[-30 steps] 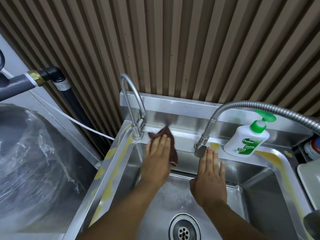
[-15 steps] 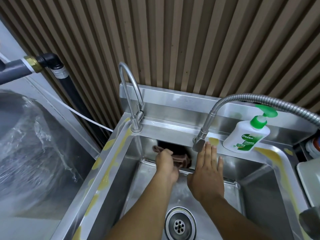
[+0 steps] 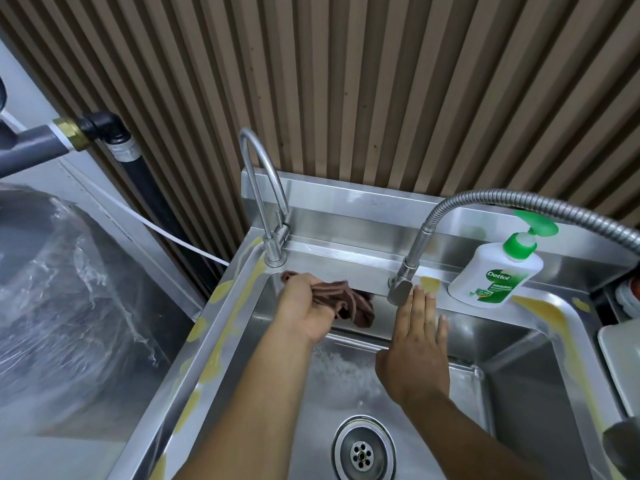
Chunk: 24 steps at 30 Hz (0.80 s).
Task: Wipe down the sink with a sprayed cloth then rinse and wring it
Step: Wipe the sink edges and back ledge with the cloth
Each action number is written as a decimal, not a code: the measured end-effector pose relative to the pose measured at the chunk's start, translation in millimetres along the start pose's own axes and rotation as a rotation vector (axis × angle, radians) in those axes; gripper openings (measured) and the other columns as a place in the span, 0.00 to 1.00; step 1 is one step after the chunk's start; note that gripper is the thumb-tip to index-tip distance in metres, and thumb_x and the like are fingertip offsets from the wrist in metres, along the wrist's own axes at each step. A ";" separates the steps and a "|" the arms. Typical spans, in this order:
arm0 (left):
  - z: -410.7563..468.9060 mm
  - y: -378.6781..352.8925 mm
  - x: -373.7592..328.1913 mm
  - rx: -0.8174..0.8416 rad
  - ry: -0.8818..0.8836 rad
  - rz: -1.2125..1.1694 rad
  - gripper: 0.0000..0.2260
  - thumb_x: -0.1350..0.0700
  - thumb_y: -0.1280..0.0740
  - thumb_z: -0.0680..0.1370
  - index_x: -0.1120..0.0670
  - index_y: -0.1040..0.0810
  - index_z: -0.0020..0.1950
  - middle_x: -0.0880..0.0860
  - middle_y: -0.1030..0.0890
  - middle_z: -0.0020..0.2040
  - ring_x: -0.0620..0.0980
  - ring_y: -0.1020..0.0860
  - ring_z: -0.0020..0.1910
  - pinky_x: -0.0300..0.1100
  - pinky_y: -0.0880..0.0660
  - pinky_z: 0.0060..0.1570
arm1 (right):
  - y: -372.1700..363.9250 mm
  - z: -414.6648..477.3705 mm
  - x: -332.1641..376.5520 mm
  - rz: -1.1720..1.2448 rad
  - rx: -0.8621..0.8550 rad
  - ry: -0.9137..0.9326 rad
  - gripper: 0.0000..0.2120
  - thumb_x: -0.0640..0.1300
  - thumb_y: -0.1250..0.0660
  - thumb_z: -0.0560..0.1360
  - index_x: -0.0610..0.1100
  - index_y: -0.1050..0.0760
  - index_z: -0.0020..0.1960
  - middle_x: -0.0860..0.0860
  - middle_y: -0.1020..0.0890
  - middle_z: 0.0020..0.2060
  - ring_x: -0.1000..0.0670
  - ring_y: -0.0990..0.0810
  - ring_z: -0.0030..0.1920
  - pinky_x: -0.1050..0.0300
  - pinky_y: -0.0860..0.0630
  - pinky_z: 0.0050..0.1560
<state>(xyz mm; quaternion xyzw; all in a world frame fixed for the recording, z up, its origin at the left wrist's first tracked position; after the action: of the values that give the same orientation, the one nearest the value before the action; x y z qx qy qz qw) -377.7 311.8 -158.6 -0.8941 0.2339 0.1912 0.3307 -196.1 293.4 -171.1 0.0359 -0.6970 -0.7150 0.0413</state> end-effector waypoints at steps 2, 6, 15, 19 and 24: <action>12.3 2.2 29.5 -0.021 0.045 0.051 0.11 0.71 0.47 0.72 0.59 0.29 0.39 0.61 0.24 0.42 0.57 0.22 0.35 0.48 0.23 0.38 | -1.5 -0.1 -0.7 0.006 -0.016 -0.007 0.49 0.48 0.28 0.64 0.34 0.44 0.78 0.38 0.50 0.80 0.38 0.54 0.80 0.37 0.47 0.77; 14.2 -11.0 65.4 0.031 0.126 0.176 0.10 0.70 0.46 0.73 0.62 0.26 0.44 0.62 0.21 0.41 0.58 0.21 0.38 0.49 0.25 0.42 | -3.2 1.0 -1.7 0.010 -0.043 0.006 0.49 0.46 0.28 0.61 0.33 0.42 0.77 0.38 0.48 0.79 0.38 0.51 0.80 0.37 0.46 0.76; 14.1 26.2 -23.8 -0.164 -0.125 -0.019 0.16 0.73 0.46 0.71 0.59 0.21 0.43 0.60 0.22 0.35 0.54 0.25 0.28 0.47 0.27 0.35 | 0.4 -0.6 -1.0 -0.053 0.030 0.003 0.48 0.53 0.31 0.70 0.36 0.50 0.80 0.40 0.58 0.80 0.39 0.60 0.80 0.41 0.55 0.77; -1.5 14.6 -42.8 -0.131 -0.175 -0.011 0.14 0.73 0.47 0.72 0.61 0.24 0.46 0.62 0.22 0.41 0.58 0.23 0.37 0.55 0.25 0.42 | 2.6 0.1 -1.7 -0.046 0.039 0.015 0.49 0.52 0.30 0.68 0.36 0.50 0.80 0.40 0.55 0.80 0.40 0.59 0.80 0.41 0.56 0.77; -48.7 18.1 -65.1 -0.043 -0.242 -0.093 0.12 0.73 0.47 0.74 0.63 0.27 0.47 0.64 0.23 0.43 0.60 0.22 0.37 0.54 0.23 0.42 | 5.0 1.7 -2.9 -0.059 0.043 0.019 0.47 0.48 0.27 0.64 0.33 0.42 0.77 0.37 0.46 0.79 0.36 0.48 0.79 0.40 0.51 0.75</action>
<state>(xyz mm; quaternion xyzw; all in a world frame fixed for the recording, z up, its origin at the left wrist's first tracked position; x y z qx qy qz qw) -431.6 285.5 -100.9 -0.8812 0.1466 0.2871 0.3458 -193.4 295.3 -166.1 0.0643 -0.7105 -0.7003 0.0259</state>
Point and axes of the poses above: each hand's wrist, its own z-axis towards the middle knuckle, its own y-axis out of the back of the hand, x = y × z, the point moved 7 cm from there along z, towards the middle knuckle
